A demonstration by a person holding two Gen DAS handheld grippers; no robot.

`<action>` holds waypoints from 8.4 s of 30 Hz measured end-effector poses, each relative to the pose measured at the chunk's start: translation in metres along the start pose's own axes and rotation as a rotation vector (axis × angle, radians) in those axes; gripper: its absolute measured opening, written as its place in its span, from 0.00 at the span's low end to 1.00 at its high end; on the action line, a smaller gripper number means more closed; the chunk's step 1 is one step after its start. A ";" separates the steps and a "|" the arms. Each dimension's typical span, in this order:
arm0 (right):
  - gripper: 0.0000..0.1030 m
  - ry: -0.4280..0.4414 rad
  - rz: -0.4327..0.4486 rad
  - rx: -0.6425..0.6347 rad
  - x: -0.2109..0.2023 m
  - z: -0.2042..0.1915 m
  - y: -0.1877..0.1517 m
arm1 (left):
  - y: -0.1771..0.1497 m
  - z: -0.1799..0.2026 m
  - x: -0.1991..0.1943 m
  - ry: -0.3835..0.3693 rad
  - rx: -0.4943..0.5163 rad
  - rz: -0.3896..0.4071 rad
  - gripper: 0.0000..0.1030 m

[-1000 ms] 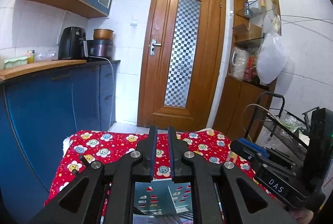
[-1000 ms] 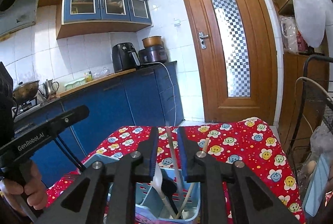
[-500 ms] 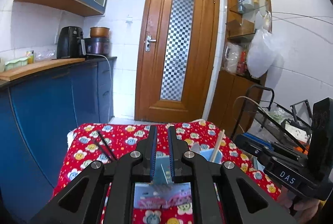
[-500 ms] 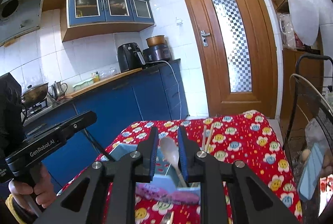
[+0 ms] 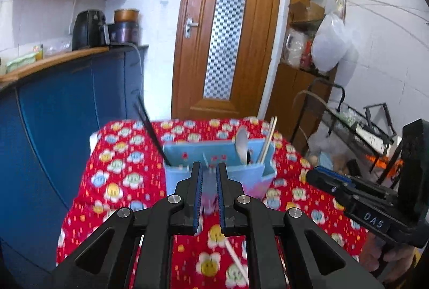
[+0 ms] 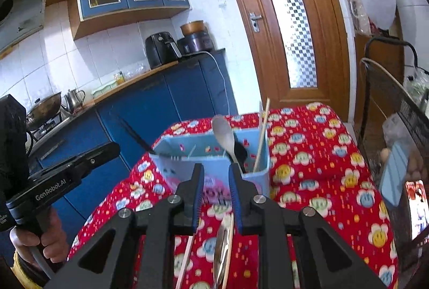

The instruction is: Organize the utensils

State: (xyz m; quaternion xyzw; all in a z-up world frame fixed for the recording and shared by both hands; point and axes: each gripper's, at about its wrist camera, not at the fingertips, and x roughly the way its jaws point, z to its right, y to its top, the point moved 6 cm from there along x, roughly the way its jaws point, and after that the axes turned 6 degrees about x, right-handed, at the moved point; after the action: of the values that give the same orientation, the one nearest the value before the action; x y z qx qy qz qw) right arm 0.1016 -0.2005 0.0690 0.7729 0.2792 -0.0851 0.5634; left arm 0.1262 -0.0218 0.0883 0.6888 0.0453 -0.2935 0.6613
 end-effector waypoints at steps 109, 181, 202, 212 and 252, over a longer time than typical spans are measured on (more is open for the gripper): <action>0.43 -0.209 -0.470 0.319 0.069 -0.026 -0.121 | -0.090 -0.107 -0.035 0.072 -0.219 -0.097 0.06; 0.08 -0.142 -0.237 -0.133 0.021 -0.030 -0.047 | 0.003 -0.009 -0.038 0.008 -0.076 0.053 0.06; 0.08 -0.062 -0.127 -0.077 0.018 -0.011 -0.006 | 0.086 0.003 -0.019 0.026 -0.035 0.183 0.06; 0.08 -0.003 0.072 -0.013 0.025 0.008 0.060 | 0.109 -0.013 0.032 0.066 -0.062 0.246 0.06; 0.21 0.074 0.255 -0.083 0.091 0.014 0.079 | 0.072 -0.020 0.094 0.067 -0.010 0.198 0.21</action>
State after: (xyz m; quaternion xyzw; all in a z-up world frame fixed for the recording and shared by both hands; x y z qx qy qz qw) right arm 0.2214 -0.1992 0.0892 0.7808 0.2024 0.0273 0.5905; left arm 0.2429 -0.0426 0.1071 0.6958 0.0005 -0.2034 0.6888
